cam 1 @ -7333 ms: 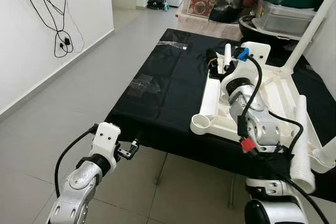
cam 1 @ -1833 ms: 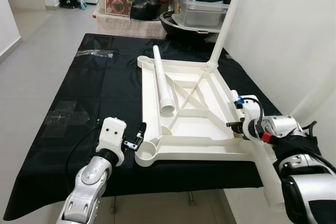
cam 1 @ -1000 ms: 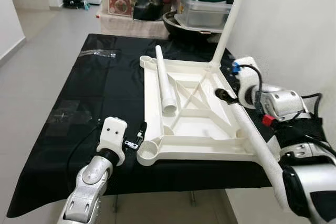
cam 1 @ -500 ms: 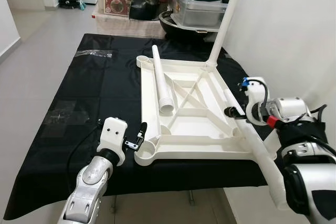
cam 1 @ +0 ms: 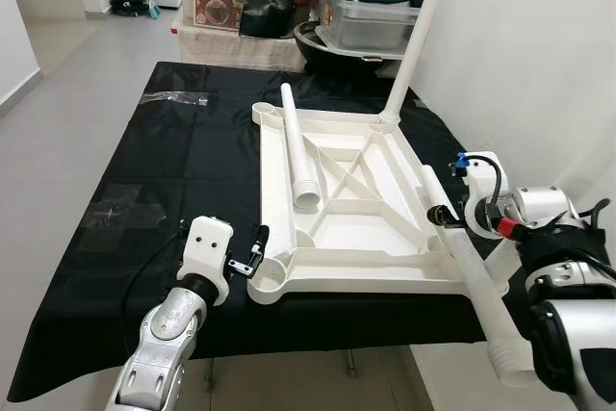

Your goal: Building children table

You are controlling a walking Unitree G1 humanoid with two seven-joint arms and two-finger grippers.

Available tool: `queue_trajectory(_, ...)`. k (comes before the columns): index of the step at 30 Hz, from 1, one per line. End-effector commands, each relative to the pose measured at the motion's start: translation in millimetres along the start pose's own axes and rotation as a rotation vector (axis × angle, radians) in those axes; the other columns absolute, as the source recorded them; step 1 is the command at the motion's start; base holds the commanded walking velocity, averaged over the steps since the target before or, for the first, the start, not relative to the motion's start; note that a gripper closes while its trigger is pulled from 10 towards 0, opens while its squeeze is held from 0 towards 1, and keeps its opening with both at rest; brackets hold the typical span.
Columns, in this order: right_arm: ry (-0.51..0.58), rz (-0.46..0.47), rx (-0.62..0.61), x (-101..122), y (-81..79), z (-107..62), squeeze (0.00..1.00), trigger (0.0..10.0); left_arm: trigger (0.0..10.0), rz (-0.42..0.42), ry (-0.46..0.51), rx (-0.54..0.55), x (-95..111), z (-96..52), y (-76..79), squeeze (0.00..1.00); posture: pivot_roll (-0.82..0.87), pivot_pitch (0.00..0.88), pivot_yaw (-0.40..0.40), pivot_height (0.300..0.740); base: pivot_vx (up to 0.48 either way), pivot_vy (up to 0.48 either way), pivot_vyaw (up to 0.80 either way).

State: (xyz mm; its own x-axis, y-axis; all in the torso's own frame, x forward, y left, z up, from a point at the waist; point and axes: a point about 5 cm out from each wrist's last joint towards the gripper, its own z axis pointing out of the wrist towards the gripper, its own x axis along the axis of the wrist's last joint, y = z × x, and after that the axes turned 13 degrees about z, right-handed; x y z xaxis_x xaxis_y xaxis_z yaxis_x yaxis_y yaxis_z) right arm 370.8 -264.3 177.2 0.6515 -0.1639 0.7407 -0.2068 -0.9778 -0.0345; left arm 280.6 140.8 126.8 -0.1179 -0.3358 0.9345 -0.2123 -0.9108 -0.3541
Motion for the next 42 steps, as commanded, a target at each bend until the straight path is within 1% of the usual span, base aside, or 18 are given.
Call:
queue_trajectory(1, -0.013, -0.001, -0.027, -2.0, 7.3, -0.8, 0.00, 10.0, 10.0, 0.000, -0.022, -0.011, -5.5, -2.1, 4.6, 0.00, -0.01, 0.000, -0.186, 0.740, 0.000, 0.000, 0.00)
queue_trajectory(3, -0.052, 0.001, -0.026, -8.0, 8.3, 0.6, 0.00, 10.0, 10.0, 0.001, -0.022, -0.011, -5.6, -2.2, 4.7, 0.00, -0.01, 0.000, -0.190, 0.740, 0.000, 0.000, 0.00)
queue_trajectory(5, -0.118, 0.026, -0.019, -19.3, 7.4, 2.6, 0.00, 10.0, 10.0, 0.000, -0.023, -0.008, -5.9, -2.3, 4.7, 0.00, -0.01, 0.000, -0.192, 0.740, 0.000, 0.000, 0.00)
queue_trajectory(8, -0.133, 0.033, -0.018, -21.9, 7.1, 3.2, 0.00, 10.0, 10.0, 0.000, -0.023, -0.007, -6.0, -2.3, 4.7, 0.00, -0.01, 0.000, -0.192, 0.740, 0.000, 0.000, 0.00)
queue_trajectory(9, -0.148, 0.033, -0.031, -27.7, 7.9, 5.2, 0.00, 10.0, 10.0, 0.000, -0.023, -0.007, -5.9, -2.3, 5.1, 0.00, -0.02, 0.000, -0.194, 0.740, 0.000, 0.000, 0.00)
queue_trajectory(11, -0.166, 0.045, -0.087, -40.2, 14.5, 9.6, 0.00, 10.0, 10.0, -0.003, -0.022, -0.007, -5.6, -2.3, 6.7, 0.00, -0.02, 0.000, -0.203, 0.740, 0.000, 0.000, 0.00)
queue_trajectory(16, -0.179, 0.053, -0.087, -44.6, 14.3, 11.0, 0.00, 10.0, 10.0, -0.004, -0.024, -0.004, -6.3, -2.9, 6.5, 0.00, -0.02, 0.000, -0.204, 0.740, 0.000, 0.000, 0.00)
queue_trajectory(18, -0.214, 0.052, -0.069, -51.0, 10.4, 12.1, 0.00, 10.0, 10.0, -0.003, -0.027, -0.003, -7.1, -3.7, 6.1, 0.00, -0.02, 0.000, -0.206, 0.740, 0.000, 0.000, 0.00)
queue_trajectory(23, -0.235, 0.044, -0.054, -55.9, 6.2, 12.7, 0.00, 10.0, 10.0, -0.003, -0.027, -0.001, -7.0, -3.6, 6.1, 0.00, -0.02, 0.000, -0.208, 0.740, 0.000, 0.000, 0.00)
queue_trajectory(24, -0.235, 0.060, -0.020, -57.8, 0.5, 13.7, 0.00, 0.0, 10.0, -0.003, -0.027, 0.001, -6.8, -3.6, 6.4, 0.00, -0.02, 0.000, -0.211, 0.740, 0.000, 0.000, 0.00)
queue_trajectory(30, -0.214, 0.064, 0.012, -55.9, -5.5, 14.1, 0.00, 0.0, 10.0, -0.002, -0.030, 0.005, -7.4, -4.3, 6.1, 0.00, -0.01, 0.000, -0.212, 0.740, 0.000, 0.000, 0.00)
queue_trajectory(37, -0.201, 0.068, 0.024, -58.5, -6.0, 15.4, 0.00, 0.0, 10.0, 0.002, -0.030, 0.005, -7.4, -3.9, 5.5, 0.00, -0.01, 0.000, -0.210, 0.740, 0.000, 0.000, 0.00)
queue_trajectory(40, -0.181, 0.070, 0.038, -58.1, -7.5, 15.8, 0.00, 0.0, 10.0, 0.006, -0.031, 0.005, -7.7, -4.0, 4.5, 0.00, -0.01, 0.000, -0.204, 0.740, 0.000, 0.000, 0.00)
queue_trajectory(42, -0.148, 0.074, 0.055, -52.2, -10.2, 14.9, 0.00, 0.0, 10.0, 0.008, -0.031, 0.004, -7.8, -3.8, 3.9, 0.00, 0.00, 0.000, -0.201, 0.740, 0.000, 0.000, 0.00)
